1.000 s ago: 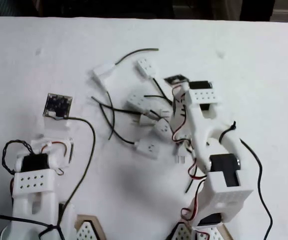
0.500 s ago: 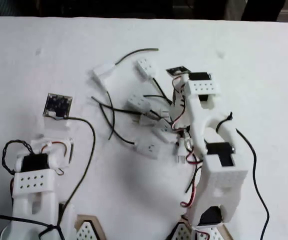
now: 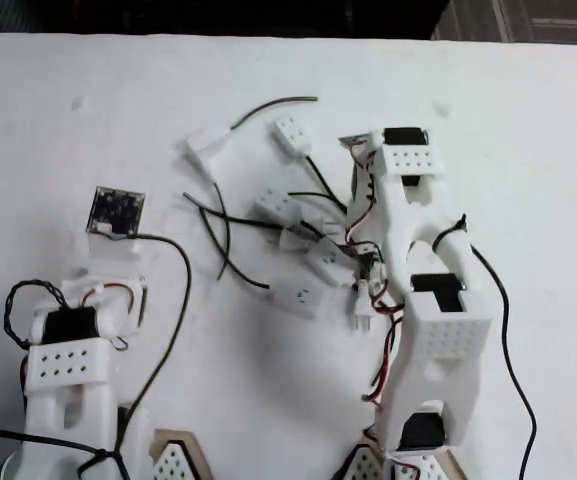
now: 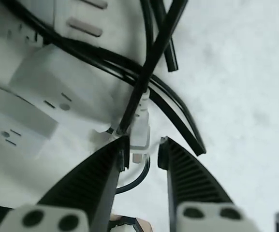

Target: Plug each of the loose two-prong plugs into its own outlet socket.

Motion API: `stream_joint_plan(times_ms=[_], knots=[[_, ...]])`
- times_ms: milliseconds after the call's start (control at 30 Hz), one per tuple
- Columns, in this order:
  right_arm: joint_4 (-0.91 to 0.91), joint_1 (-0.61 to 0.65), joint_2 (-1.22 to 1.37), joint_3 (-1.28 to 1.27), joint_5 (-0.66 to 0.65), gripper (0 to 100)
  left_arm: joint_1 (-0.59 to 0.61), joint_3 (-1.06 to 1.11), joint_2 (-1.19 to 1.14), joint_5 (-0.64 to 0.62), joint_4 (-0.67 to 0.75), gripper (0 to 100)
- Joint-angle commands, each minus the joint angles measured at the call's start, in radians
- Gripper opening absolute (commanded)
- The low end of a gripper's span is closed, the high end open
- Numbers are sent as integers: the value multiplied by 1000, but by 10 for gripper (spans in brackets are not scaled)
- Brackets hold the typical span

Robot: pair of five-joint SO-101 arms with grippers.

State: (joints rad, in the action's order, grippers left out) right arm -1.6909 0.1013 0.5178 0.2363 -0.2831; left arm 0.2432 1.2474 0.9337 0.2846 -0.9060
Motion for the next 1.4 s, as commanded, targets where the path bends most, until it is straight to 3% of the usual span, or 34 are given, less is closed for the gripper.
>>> stream_joint_plan(times_ms=[0, 667, 833, 900, 1133, 1367], knots=[[-19, -15, -4, 32, 9, 119, -1, -3, 19, 9, 15, 24], [-15, 2, 91, 26, 8, 118, -1, -3, 19, 9, 15, 24], [-15, -2, 91, 26, 8, 12, -1, -3, 19, 9, 15, 24], [-19, -4, 73, 26, 5, 23, -1, -3, 19, 9, 15, 24], [-24, -16, -191, -31, -38, 17, -1, -3, 19, 9, 15, 24], [-21, -8, -615, -310, -132, 17, -1, -8, 19, 9, 15, 24]])
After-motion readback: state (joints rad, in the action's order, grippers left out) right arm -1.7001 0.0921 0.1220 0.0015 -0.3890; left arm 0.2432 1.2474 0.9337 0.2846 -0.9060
